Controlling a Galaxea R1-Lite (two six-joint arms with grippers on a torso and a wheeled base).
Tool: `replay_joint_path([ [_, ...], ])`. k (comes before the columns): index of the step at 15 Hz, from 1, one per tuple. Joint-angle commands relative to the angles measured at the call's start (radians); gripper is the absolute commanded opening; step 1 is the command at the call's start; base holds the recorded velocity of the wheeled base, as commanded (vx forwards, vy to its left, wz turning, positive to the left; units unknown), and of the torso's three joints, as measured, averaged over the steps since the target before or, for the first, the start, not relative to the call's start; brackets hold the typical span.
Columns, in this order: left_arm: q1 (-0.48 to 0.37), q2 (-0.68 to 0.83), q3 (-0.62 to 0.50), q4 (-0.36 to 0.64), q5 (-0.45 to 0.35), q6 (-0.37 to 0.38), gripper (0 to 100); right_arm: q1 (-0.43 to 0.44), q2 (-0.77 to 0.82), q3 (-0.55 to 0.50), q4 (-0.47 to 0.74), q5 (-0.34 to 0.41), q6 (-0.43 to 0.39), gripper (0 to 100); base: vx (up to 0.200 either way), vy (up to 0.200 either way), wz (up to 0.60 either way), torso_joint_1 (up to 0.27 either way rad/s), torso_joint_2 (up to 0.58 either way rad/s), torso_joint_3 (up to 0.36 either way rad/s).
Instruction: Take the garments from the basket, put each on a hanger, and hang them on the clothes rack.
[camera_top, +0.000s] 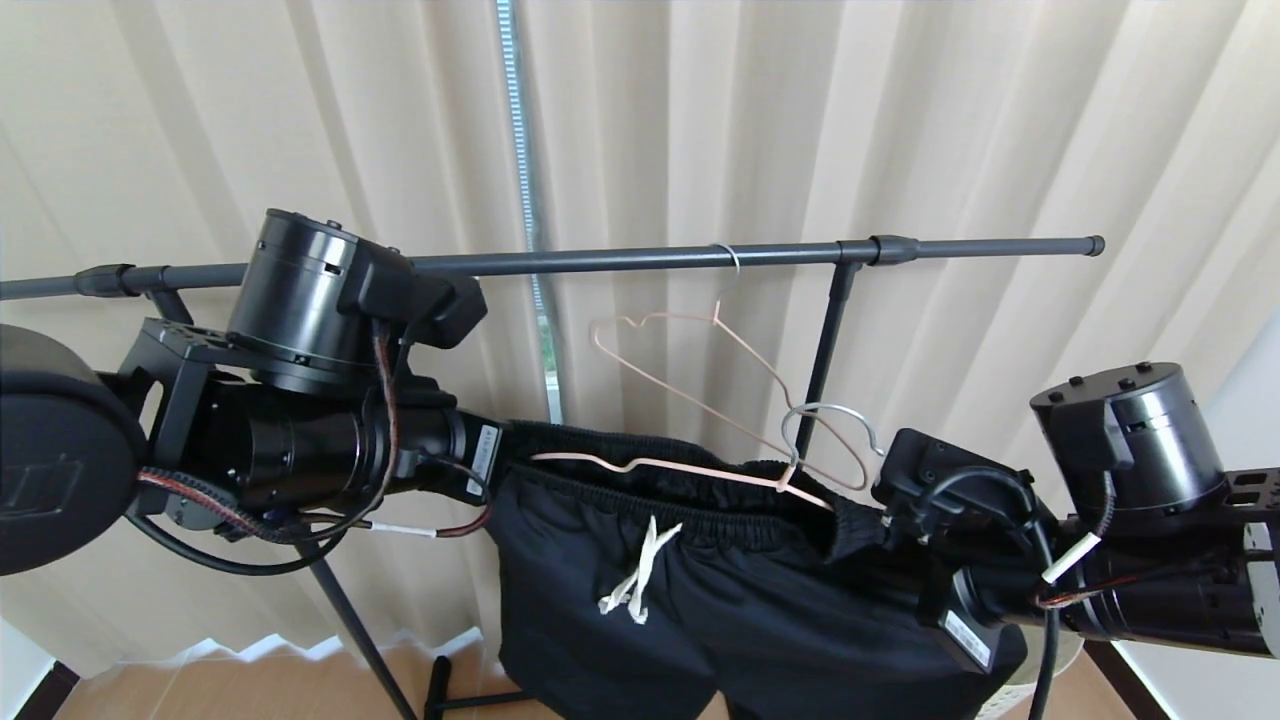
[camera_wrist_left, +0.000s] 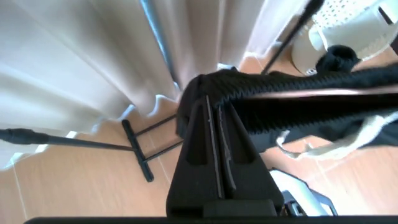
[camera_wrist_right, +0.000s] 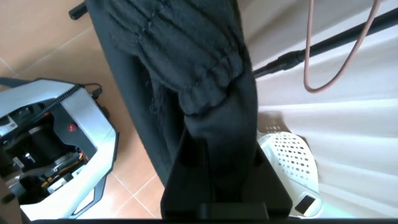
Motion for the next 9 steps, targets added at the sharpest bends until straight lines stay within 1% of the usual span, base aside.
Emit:
replay_joint_path([
  [1, -0.046, 0.002, -0.031, 0.033, -0.002, -0.001, 0, 0.007, 0.027, 0.0, -0.015, -0.001, 0.02, 0, 0.0, 0.0, 0.0, 0.0, 0.0, 0.0],
  [2, -0.07, 0.002, -0.048, 0.071, -0.004, -0.003, 0, 0.021, 0.036, 0.001, -0.03, -0.004, 0.049, 0, 0.0, 0.0, 0.0, 0.0, 0.0, 0.0],
  [5, -0.095, 0.004, -0.053, 0.076, -0.007, -0.003, 0, 0.03, 0.04, 0.001, -0.041, -0.004, 0.055, 0, 0.0, 0.0, 0.0, 0.0, 0.0, 0.0],
  [7, -0.147, 0.004, -0.054, 0.087, -0.007, -0.003, 0, 0.064, 0.066, 0.003, -0.085, -0.005, 0.115, 0, 0.0, 0.0, 0.0, 0.0, 0.0, 0.0],
  [9, -0.175, 0.001, -0.073, 0.094, -0.007, -0.007, 0, 0.075, 0.074, 0.007, -0.101, -0.004, 0.126, 0, 0.0, 0.0, 0.0, 0.0, 0.0, 0.0],
])
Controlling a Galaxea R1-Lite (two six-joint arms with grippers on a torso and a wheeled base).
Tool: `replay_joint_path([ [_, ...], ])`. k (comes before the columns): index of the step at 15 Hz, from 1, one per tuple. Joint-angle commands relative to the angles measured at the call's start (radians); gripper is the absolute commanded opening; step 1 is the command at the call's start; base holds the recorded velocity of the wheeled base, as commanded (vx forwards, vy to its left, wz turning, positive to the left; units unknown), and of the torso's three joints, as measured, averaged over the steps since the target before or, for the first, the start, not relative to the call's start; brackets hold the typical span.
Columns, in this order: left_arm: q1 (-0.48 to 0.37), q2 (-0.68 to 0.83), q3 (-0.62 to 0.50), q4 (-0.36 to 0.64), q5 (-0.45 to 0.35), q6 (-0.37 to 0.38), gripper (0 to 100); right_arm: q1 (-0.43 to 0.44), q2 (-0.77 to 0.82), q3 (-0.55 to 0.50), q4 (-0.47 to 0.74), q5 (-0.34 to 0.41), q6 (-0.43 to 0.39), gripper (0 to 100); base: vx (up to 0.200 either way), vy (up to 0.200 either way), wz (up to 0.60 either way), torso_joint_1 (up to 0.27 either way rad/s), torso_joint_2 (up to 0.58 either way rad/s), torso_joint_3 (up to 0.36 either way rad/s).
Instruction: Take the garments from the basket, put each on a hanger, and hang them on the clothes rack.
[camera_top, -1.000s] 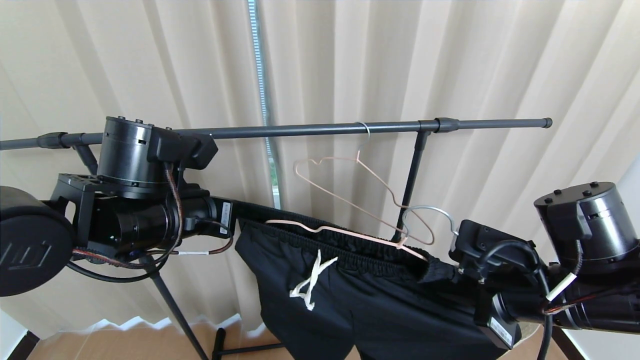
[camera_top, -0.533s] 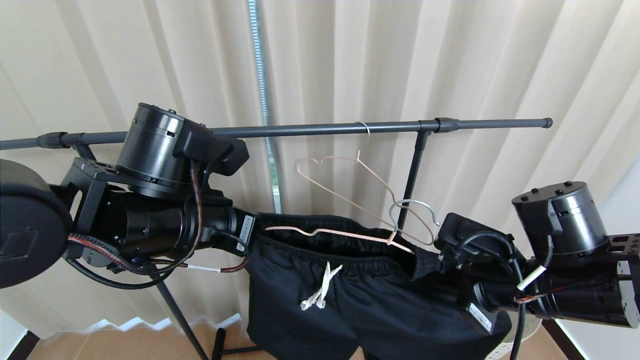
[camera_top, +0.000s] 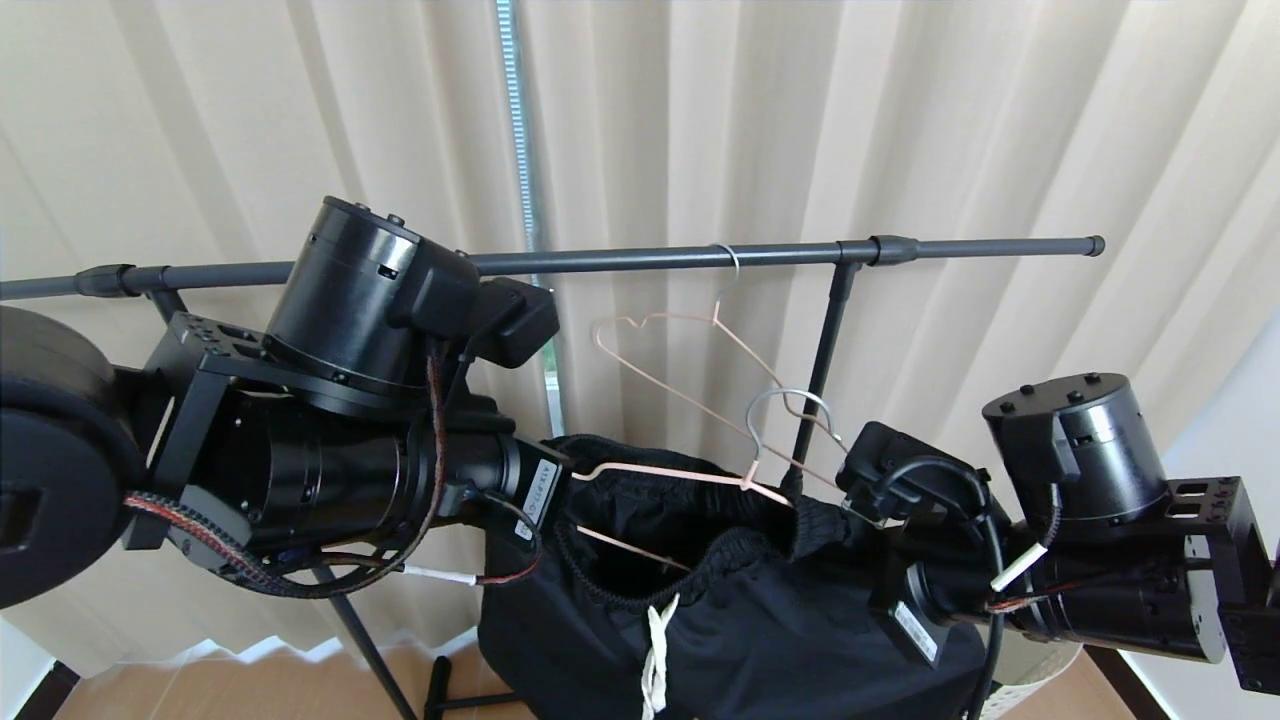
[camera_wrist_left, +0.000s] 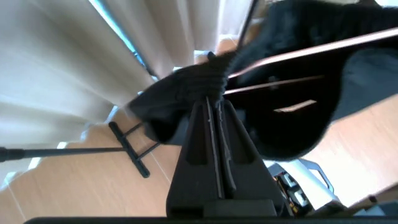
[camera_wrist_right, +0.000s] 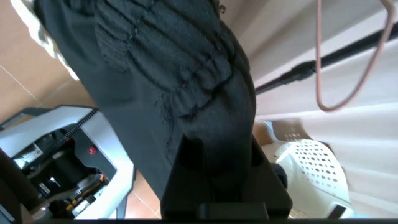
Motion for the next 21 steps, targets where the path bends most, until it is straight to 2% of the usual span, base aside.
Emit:
replay_joint_path([
  [1, -0.028, -0.002, -0.013, 0.001, -0.001, -0.002, 0, 0.008, 0.024, 0.001, -0.002, 0.001, 0.001, 0, 0.0, 0.0, 0.0, 0.0, 0.0, 0.0],
  [4, -0.056, -0.009, -0.019, 0.001, -0.001, -0.008, 0, 0.008, 0.057, 0.002, -0.041, 0.001, 0.004, 0, 0.0, 0.0, 0.0, 0.0, 0.0, 0.0],
  [6, -0.079, -0.026, -0.019, 0.001, -0.001, -0.015, 0, 0.008, 0.078, -0.001, -0.082, 0.0, 0.067, 0, 0.0, 0.0, 0.0, 0.0, 0.0, 0.0],
  [14, -0.111, -0.068, -0.02, 0.001, -0.001, -0.015, 0, 0.008, 0.106, -0.006, -0.114, 0.001, 0.081, 0, 0.0, 0.0, 0.0, 0.0, 0.0, 0.0],
  [16, -0.116, -0.074, 0.003, 0.001, -0.001, -0.015, 0, 0.008, 0.107, -0.01, -0.163, 0.001, 0.142, 0, 0.0, 0.0, 0.0, 0.0, 0.0, 0.0],
  [21, -0.151, -0.078, 0.044, 0.0, -0.001, -0.015, 0, 0.007, 0.104, -0.041, -0.186, 0.001, 0.218, 0, 0.0, 0.0, 0.0, 0.0, 0.0, 0.0],
])
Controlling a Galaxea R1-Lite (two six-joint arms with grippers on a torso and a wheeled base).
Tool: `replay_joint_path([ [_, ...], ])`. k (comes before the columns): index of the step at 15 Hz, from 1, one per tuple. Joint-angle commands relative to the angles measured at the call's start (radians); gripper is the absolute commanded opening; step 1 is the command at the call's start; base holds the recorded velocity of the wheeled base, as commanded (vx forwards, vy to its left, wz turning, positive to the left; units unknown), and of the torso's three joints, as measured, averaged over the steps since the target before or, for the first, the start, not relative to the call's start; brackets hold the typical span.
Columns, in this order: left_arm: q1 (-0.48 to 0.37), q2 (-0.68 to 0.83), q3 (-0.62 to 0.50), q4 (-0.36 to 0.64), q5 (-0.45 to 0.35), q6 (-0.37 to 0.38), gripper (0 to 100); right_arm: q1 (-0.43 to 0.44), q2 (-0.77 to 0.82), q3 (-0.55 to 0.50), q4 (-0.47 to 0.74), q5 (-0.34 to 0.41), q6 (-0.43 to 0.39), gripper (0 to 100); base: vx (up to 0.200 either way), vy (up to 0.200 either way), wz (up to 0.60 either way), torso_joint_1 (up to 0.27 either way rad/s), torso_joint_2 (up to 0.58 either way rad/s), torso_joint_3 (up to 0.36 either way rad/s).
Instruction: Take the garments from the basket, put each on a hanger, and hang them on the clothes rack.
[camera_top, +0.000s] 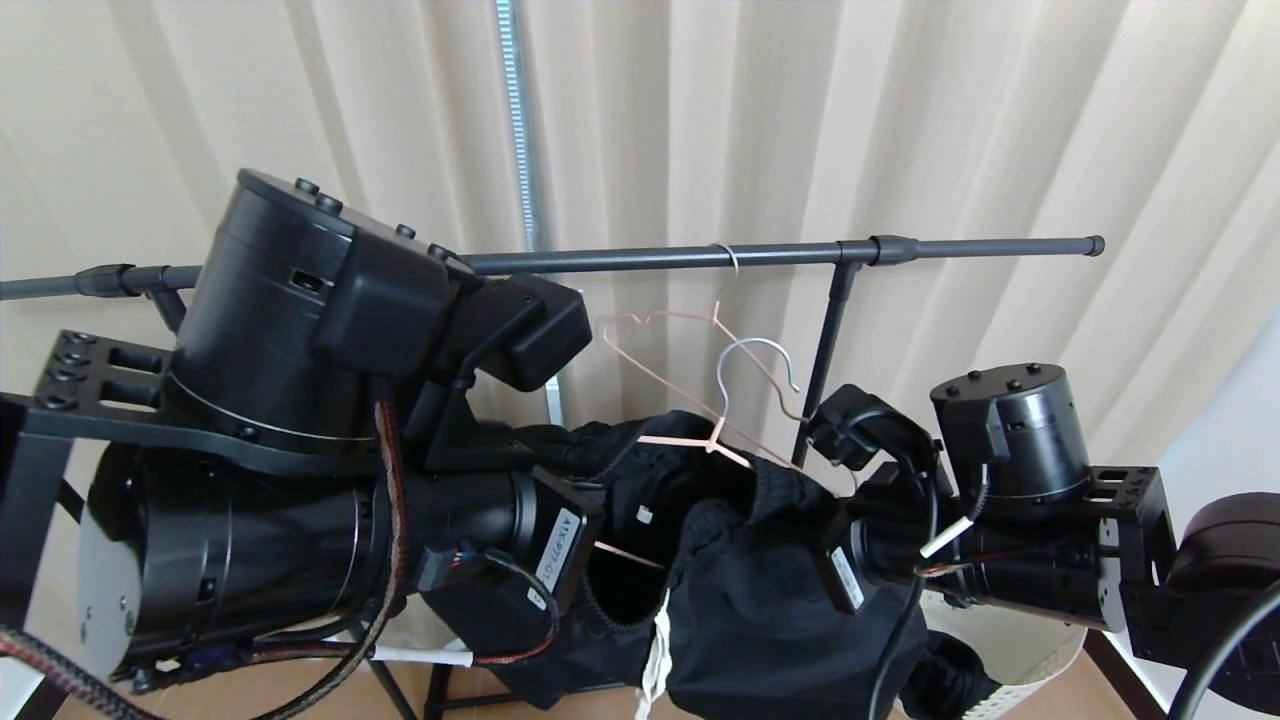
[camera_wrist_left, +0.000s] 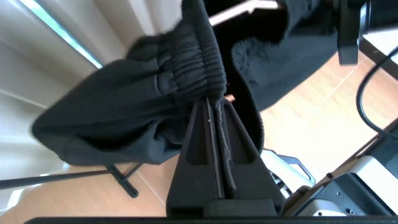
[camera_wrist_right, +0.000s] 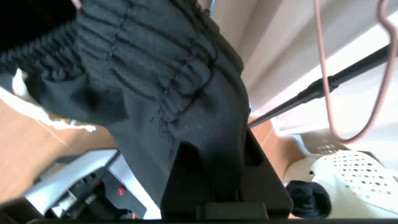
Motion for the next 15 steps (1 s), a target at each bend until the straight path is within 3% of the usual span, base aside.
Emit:
replay_joint_path([
  [1, -0.017, 0.006, 0.031, 0.0, -0.001, 0.0, 0, 0.0, -0.006, -0.009, -0.016, 0.001, 0.019, 0, 0.0, 0.0, 0.0, 0.0, 0.0, 0.0],
  [7, 0.014, 0.092, 0.046, -0.015, 0.007, -0.017, 0, 0.002, -0.078, 0.037, -0.093, 0.013, 0.026, 0, 0.0, 0.0, 0.0, 0.0, 0.0, 0.0],
  [11, 0.05, 0.173, 0.036, -0.144, 0.008, -0.017, 0, 0.031, -0.116, 0.057, -0.094, 0.021, 0.026, 0, 0.0, 0.0, 0.0, 0.0, 0.0, 0.0],
  [15, 0.052, 0.224, 0.008, -0.149, 0.008, -0.02, 0, 0.042, -0.125, 0.089, -0.165, 0.033, 0.026, 0, 0.0, 0.0, 0.0, 0.0, 0.0, 0.0],
])
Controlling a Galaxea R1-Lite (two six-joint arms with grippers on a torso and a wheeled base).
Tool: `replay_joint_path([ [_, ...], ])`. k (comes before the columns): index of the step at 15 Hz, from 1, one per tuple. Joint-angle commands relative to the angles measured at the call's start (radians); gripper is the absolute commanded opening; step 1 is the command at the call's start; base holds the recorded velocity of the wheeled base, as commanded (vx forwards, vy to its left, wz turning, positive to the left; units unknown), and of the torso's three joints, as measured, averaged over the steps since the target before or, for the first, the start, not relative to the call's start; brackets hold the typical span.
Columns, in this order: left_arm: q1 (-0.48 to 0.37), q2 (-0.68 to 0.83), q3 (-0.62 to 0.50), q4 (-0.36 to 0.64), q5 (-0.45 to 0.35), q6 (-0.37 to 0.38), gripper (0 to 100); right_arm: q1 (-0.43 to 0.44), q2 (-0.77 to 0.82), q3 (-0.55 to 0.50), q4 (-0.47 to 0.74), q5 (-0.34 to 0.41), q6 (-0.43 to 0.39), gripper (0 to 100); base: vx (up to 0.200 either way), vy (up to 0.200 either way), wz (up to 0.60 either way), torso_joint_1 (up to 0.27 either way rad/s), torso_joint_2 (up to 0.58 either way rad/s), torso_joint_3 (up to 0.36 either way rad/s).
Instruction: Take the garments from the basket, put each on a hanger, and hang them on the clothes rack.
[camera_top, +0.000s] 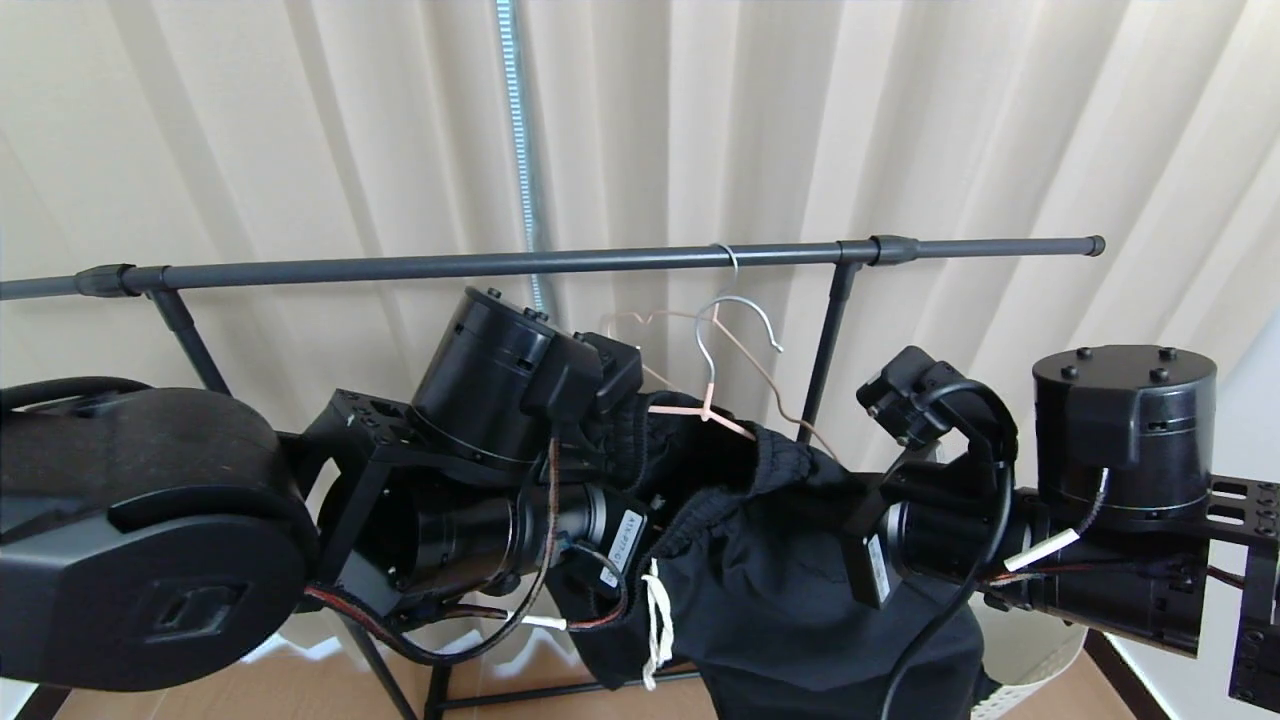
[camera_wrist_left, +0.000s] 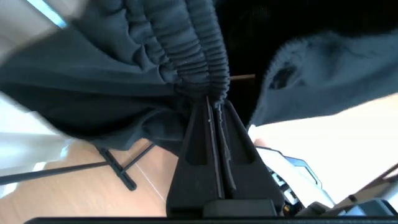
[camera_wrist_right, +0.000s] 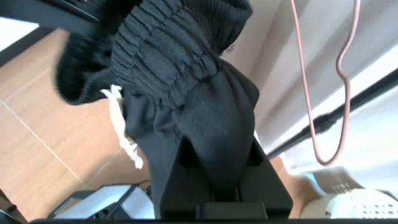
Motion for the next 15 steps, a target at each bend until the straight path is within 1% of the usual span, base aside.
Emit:
replay_joint_path([
  [1, -0.001, 0.037, -0.009, 0.001, 0.0, 0.001, 0, 0.003, -0.01, 0.02, -0.032, 0.006, -0.001, 0, 0.0, 0.0, 0.0, 0.0, 0.0, 0.0],
  [4, 0.006, 0.043, -0.015, -0.018, 0.0, 0.0, 0, 0.003, -0.023, 0.036, -0.052, 0.028, -0.001, 0, 0.0, 0.0, 0.0, 0.0, 0.0, 0.0],
  [7, 0.006, 0.051, -0.015, -0.036, 0.003, 0.0, 0, 0.003, -0.053, 0.051, -0.052, 0.066, -0.004, 0, 0.0, 0.0, 0.0, 0.0, 0.0, 0.0],
  [8, 0.006, 0.059, -0.014, -0.045, 0.008, 0.0, 100, 0.003, -0.059, 0.054, -0.052, 0.068, -0.006, 0, 0.0, 0.0, 0.0, 0.0, 0.0, 0.0],
  [10, 0.004, 0.06, -0.012, -0.059, 0.04, 0.0, 100, 0.003, -0.062, 0.059, -0.052, 0.068, -0.007, 0, 0.0, 0.0, 0.0, 0.0, 0.0, 0.0],
  [12, -0.005, 0.04, -0.001, -0.059, 0.045, -0.002, 100, 0.003, -0.062, 0.059, -0.052, 0.069, -0.007, 0, 0.0, 0.0, 0.0, 0.0, 0.0, 0.0],
  [15, -0.019, -0.03, 0.038, -0.059, 0.043, -0.002, 100, 0.002, -0.062, 0.059, -0.052, 0.078, -0.007, 0, 0.0, 0.0, 0.0, 0.0, 0.0, 0.0],
])
